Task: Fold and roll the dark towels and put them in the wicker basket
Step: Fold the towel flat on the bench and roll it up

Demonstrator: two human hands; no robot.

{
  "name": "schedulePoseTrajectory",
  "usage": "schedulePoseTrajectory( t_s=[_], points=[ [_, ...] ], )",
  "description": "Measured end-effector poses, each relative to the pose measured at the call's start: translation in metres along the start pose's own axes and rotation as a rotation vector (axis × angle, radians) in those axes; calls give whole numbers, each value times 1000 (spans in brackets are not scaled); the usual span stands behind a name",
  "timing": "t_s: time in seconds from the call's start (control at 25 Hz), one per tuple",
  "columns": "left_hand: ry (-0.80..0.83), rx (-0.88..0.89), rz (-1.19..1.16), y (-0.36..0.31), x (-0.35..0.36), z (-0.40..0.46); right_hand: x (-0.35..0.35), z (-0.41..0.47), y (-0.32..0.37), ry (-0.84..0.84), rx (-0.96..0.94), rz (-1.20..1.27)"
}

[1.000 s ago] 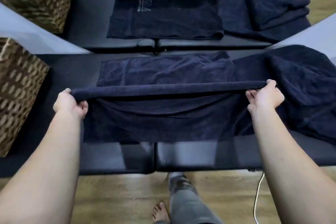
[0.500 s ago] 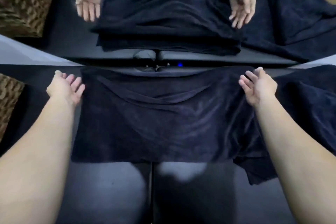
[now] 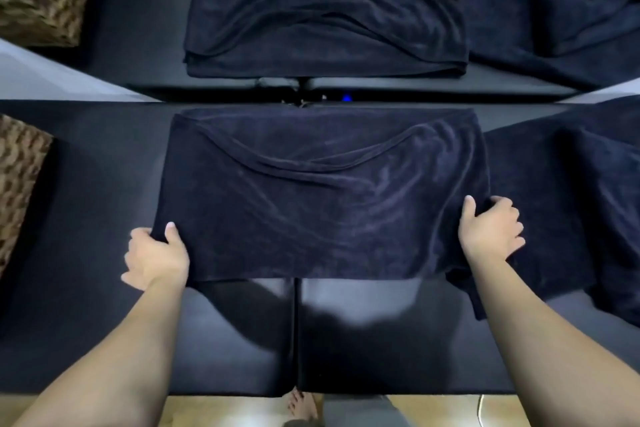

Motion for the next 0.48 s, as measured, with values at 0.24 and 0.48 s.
schedulePoseTrajectory(
  t_s=[0.24, 0.48],
  points=[
    [2, -95, -54, 35, -18, 7, -14, 1, -28, -6, 27, 153],
    [-117, -42, 6, 7, -8, 9, -14, 11, 11, -132, -176, -71]
  ],
)
Point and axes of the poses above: each hand's wrist, its own z-axis towards the middle knuckle, its own x-axis out of the palm, y = z × x, the point moved 1 cm from there along z, towards the middle knuckle, and after that the axes turned 6 degrees about -y, right-handed, at the moved point
